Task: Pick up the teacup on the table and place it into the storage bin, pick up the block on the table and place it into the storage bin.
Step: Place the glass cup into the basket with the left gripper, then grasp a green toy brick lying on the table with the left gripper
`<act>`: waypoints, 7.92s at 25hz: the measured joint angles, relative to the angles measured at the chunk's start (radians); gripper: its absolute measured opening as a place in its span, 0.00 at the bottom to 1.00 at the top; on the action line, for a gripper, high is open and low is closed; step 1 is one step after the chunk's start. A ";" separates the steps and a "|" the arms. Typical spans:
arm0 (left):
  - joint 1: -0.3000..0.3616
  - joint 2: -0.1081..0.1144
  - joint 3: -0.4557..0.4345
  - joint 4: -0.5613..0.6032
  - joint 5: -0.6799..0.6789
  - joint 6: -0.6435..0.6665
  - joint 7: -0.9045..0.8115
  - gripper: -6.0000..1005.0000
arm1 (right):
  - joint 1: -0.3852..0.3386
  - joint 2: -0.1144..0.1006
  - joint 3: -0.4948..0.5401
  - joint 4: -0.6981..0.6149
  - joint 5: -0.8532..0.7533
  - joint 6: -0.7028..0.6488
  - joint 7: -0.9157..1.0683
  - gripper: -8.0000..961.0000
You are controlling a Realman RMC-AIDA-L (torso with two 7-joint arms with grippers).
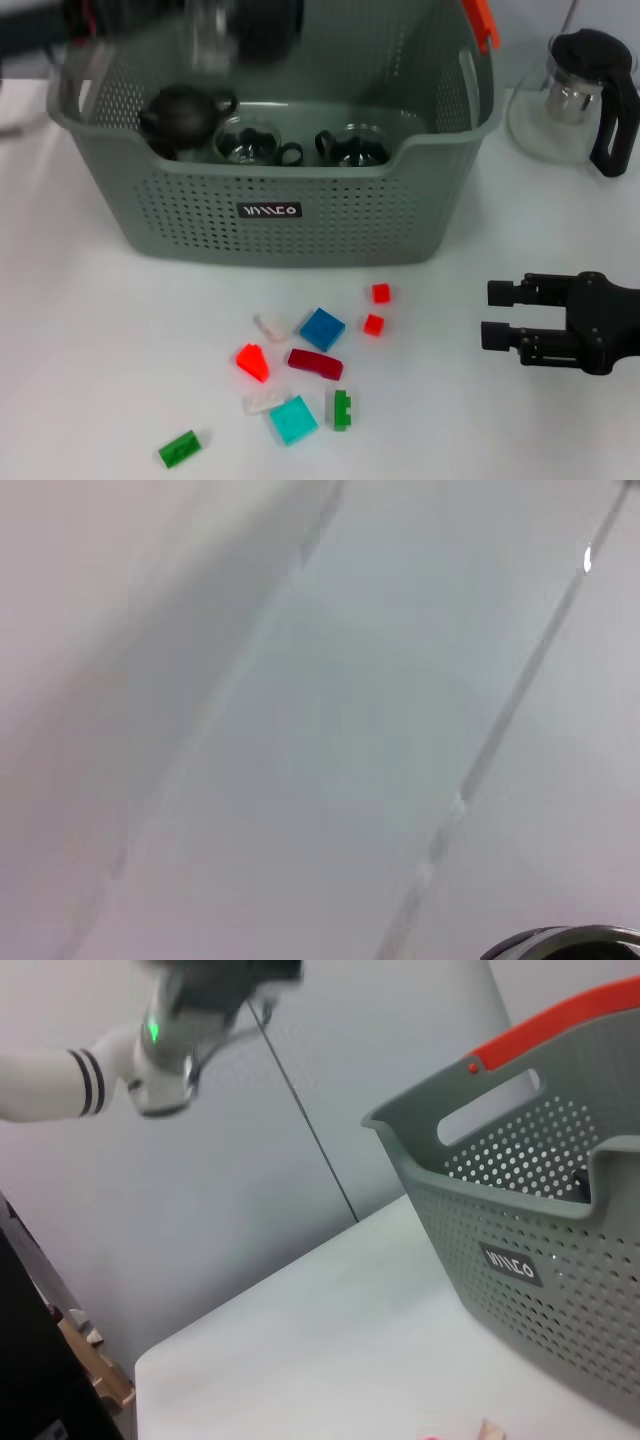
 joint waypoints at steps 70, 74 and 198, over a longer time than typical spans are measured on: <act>0.284 0.021 0.392 0.285 0.223 0.092 0.169 0.51 | -0.003 -0.011 0.008 0.038 0.000 -0.001 0.012 0.73; 0.252 -0.013 0.508 0.332 0.420 0.070 0.170 0.51 | -0.003 -0.011 0.008 0.039 0.000 0.001 0.013 0.73; 0.409 -0.230 0.341 0.289 0.499 -0.380 0.739 0.73 | 0.000 -0.010 0.020 0.040 -0.011 0.009 0.037 0.73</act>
